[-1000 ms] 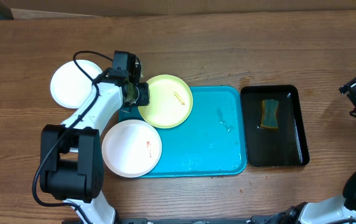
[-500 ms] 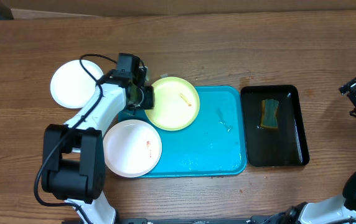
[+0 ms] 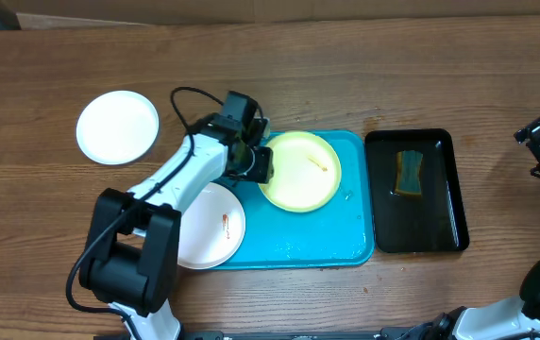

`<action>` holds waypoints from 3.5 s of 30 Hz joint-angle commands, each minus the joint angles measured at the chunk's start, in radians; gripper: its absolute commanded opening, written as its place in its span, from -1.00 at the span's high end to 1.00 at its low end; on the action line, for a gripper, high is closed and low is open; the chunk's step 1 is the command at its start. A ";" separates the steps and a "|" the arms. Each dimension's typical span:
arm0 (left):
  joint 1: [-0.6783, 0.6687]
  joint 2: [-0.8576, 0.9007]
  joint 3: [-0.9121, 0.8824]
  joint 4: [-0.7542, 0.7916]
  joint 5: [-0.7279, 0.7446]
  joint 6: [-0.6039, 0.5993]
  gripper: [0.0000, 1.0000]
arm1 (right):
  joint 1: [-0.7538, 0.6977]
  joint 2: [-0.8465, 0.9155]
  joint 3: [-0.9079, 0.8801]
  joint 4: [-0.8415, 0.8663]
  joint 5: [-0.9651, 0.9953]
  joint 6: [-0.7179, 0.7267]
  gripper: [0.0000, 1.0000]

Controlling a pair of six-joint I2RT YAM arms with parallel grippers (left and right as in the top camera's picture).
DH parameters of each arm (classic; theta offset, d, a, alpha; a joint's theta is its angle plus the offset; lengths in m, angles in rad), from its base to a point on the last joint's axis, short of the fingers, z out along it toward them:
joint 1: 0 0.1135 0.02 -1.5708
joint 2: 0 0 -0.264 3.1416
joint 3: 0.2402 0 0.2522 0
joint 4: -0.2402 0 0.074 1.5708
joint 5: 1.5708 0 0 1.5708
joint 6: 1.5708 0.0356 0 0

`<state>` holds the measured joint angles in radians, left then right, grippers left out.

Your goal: Clean dirty plates on tray and stack at the side

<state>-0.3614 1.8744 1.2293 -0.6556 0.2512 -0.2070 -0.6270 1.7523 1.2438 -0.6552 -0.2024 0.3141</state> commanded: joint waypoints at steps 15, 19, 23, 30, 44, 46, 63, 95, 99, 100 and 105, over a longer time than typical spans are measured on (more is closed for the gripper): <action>-0.047 0.014 -0.022 0.058 -0.109 -0.112 0.31 | 0.000 -0.020 0.021 0.004 0.007 0.005 -1.00; -0.056 0.017 -0.022 0.025 -0.202 -0.162 0.51 | 0.000 -0.020 0.021 0.003 0.007 0.004 -1.00; -0.056 0.017 -0.022 0.024 -0.217 -0.183 0.33 | 0.000 -0.020 0.021 0.004 0.007 0.004 -1.00; -0.060 0.017 -0.023 0.023 -0.218 -0.182 0.34 | 0.000 -0.020 0.021 0.004 0.007 0.004 -1.00; -0.060 0.062 -0.031 0.032 -0.201 -0.183 0.45 | 0.000 -0.020 0.021 0.004 0.007 0.004 -1.00; -0.058 0.061 -0.029 0.033 -0.201 -0.183 0.45 | 0.000 -0.020 0.021 0.004 0.007 0.004 -1.00; -0.058 0.044 -0.019 0.039 -0.190 -0.194 0.09 | 0.000 -0.020 0.021 0.004 0.007 0.004 -1.00; -0.058 -0.023 -0.015 0.058 -0.180 -0.193 -1.00 | 0.000 -0.020 0.021 0.007 0.006 0.005 -1.00; -0.058 -0.023 -0.015 0.063 -0.180 -0.190 -0.26 | 0.000 -0.020 0.021 0.047 0.006 0.005 -1.00; -0.058 -0.023 -0.015 0.063 -0.180 -0.190 -0.22 | 0.000 -0.020 0.021 0.046 0.006 0.005 -1.00; -0.058 -0.023 -0.015 0.063 -0.181 -0.190 -0.16 | 0.000 -0.021 0.021 0.051 -0.080 0.010 -1.00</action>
<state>-0.4175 1.8736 1.2087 -0.5968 0.0669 -0.3931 -0.6270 1.7523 1.2438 -0.6086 -0.2123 0.3149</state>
